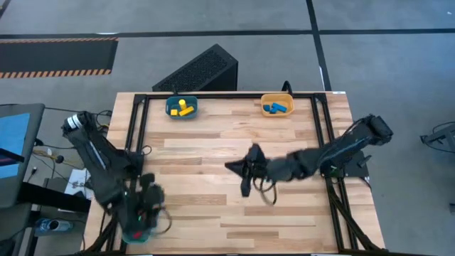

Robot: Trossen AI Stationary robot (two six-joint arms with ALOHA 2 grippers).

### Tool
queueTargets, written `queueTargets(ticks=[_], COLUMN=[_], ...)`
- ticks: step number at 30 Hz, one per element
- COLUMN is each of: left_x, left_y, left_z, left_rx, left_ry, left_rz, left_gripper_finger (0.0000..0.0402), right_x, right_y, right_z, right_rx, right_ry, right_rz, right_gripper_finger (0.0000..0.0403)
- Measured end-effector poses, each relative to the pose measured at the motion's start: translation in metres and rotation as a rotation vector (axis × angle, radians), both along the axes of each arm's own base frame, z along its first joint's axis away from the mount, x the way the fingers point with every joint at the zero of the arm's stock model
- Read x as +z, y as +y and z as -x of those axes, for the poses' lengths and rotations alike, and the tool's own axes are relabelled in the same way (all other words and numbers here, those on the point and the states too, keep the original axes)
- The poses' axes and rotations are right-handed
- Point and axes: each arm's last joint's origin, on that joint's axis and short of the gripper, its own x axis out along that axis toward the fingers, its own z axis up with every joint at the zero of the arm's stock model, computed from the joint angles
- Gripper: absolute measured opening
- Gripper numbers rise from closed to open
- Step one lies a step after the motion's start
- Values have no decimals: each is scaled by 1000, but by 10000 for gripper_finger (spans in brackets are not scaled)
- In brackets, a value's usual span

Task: Sort & place blocks by color
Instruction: Return to Home Position

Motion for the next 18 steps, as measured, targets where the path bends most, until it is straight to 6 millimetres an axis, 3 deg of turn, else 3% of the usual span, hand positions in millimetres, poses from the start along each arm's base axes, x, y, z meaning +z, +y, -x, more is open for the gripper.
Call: queueTargets(ticks=[5,11,15,18], left_x=[45,87,110,122], left_y=[50,110,138,154], left_z=[-31,-50,-54,-58], left_rx=[86,221,332,315], left_ry=[-260,-544,-690,-774], left_rz=[-65,-242,-273,-268], left_gripper_finger=[166,148,146,145], right_x=[39,76,90,94], right_y=[-30,-58,-72,-79], right_z=[22,72,110,132], right_rx=[148,201,195,199], right_ry=[-70,-92,-63,-34], right_rz=[104,246,297,330], right_gripper_finger=[13,13,13,13])
